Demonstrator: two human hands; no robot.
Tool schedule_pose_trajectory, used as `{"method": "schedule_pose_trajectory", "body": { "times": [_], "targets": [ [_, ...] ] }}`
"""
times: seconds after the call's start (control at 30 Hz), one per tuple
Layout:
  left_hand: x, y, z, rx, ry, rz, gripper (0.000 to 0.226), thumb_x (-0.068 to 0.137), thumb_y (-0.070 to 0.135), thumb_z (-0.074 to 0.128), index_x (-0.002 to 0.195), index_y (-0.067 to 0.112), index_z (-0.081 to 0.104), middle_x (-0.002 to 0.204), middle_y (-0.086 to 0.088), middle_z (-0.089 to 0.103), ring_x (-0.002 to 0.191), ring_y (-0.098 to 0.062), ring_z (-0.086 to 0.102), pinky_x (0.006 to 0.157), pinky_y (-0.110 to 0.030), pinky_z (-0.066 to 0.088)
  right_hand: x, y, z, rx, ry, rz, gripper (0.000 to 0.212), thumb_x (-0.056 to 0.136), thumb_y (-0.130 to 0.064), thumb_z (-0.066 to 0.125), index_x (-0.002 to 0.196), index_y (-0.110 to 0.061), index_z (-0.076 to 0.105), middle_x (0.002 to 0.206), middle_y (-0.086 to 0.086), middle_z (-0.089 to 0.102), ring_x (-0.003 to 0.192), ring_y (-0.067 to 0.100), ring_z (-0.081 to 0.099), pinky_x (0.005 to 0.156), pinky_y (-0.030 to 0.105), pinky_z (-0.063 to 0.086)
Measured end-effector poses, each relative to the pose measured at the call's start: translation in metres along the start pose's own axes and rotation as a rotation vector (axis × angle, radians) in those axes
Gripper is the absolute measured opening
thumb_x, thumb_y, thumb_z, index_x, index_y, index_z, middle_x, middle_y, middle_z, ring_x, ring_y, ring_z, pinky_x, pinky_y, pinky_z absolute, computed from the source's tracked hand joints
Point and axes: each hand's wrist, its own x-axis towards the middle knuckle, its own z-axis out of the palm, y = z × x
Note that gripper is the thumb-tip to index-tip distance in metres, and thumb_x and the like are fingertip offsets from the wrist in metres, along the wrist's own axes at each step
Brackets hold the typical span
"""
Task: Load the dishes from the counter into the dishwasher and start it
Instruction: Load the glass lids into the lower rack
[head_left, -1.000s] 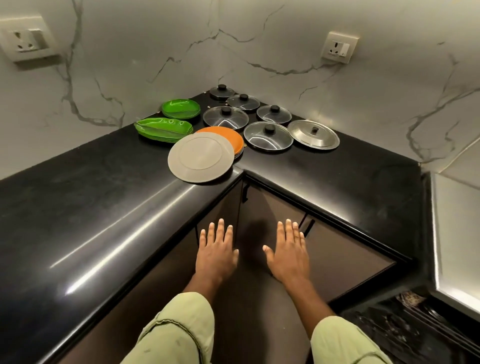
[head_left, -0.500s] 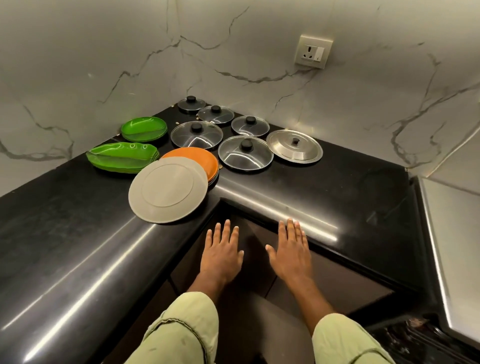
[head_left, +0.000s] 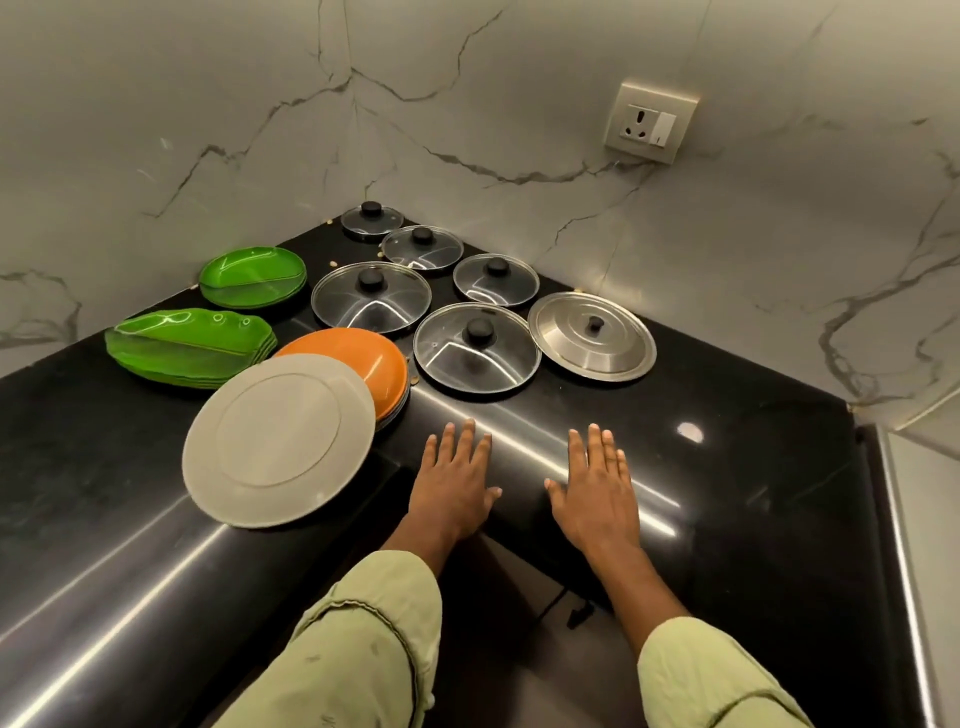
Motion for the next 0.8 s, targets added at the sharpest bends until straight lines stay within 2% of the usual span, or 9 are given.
{"method": "schedule_pose_trajectory", "body": {
  "times": [0.23,0.5,0.63,0.8],
  "targets": [
    [0.079,0.007,-0.013,-0.037,-0.052,0.148,0.084,0.099,0.048,0.051,0.159,0.018,0.001,0.166,-0.009,-0.009,0.152,-0.032,-0.010,0.124,-0.046,-0.001,0.065,0.015,-0.012,-0.050,-0.009,0.092,0.076,0.100,-0.045,0.043,0.157,-0.016,0.002,0.164,0.012,-0.004,0.151,0.026,-0.006,0.122,0.039,0.001],
    [0.140,0.018,-0.014,-0.034,-0.152,0.362,0.091,0.095,0.045,0.060,0.159,0.016,0.002,0.166,-0.010,-0.007,0.153,-0.028,-0.007,0.122,-0.039,0.000,0.112,0.023,-0.018,-0.085,-0.022,0.212,0.078,0.098,-0.039,0.049,0.157,-0.016,0.002,0.164,0.012,-0.004,0.151,0.026,-0.006,0.121,0.038,0.000],
    [0.159,0.022,-0.011,-0.035,-0.288,0.407,0.107,0.086,0.047,0.072,0.159,0.014,0.001,0.166,-0.012,-0.008,0.153,-0.029,-0.007,0.124,-0.041,0.004,0.131,0.026,-0.015,-0.100,-0.024,0.222,0.079,0.097,-0.035,0.052,0.157,-0.018,0.003,0.164,0.012,-0.001,0.151,0.026,-0.004,0.122,0.039,0.003],
    [0.171,0.032,-0.016,0.091,-0.480,0.380,0.134,0.072,0.045,0.085,0.157,0.010,-0.012,0.163,-0.015,-0.020,0.150,-0.034,-0.018,0.122,-0.046,-0.004,0.165,0.030,-0.012,-0.131,-0.058,0.165,0.078,0.096,-0.033,0.056,0.156,-0.019,0.008,0.164,0.012,0.006,0.151,0.028,0.005,0.122,0.041,0.010]
  ]
}}
